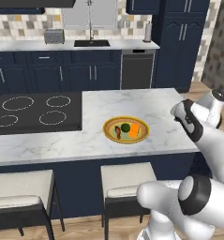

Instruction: Take the cheese, chicken drumstick, and lime from the fridge and place them on the plate on the dining counter to create an appetizer plate.

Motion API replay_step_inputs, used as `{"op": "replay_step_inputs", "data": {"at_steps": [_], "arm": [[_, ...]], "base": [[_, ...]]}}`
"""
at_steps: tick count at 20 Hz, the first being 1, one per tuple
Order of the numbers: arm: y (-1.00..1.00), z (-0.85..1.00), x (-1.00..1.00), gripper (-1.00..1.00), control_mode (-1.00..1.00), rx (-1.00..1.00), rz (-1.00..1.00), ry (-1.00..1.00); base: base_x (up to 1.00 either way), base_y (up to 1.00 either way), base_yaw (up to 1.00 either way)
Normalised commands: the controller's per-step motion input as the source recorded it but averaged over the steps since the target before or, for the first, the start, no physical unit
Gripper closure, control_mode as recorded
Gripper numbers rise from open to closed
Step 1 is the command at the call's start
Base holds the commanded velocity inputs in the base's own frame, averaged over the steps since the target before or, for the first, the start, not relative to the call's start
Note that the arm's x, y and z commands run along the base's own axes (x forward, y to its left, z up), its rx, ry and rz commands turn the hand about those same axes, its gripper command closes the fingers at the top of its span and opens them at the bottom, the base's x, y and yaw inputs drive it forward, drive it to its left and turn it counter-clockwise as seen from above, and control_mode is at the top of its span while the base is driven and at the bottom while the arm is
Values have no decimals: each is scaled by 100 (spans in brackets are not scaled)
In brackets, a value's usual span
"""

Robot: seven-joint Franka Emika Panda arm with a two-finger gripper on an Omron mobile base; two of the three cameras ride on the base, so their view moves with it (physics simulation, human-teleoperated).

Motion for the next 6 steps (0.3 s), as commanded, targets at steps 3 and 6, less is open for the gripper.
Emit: {"op": "replay_step_inputs", "data": {"at_steps": [3, 6], "arm": [[-96, 4, -100, -100, -100, 9, 0, -4], [-78, 35, -84, -100, -100, 6, -3, -4]], "base": [[0, 0, 0], [0, 0, 0]]}}
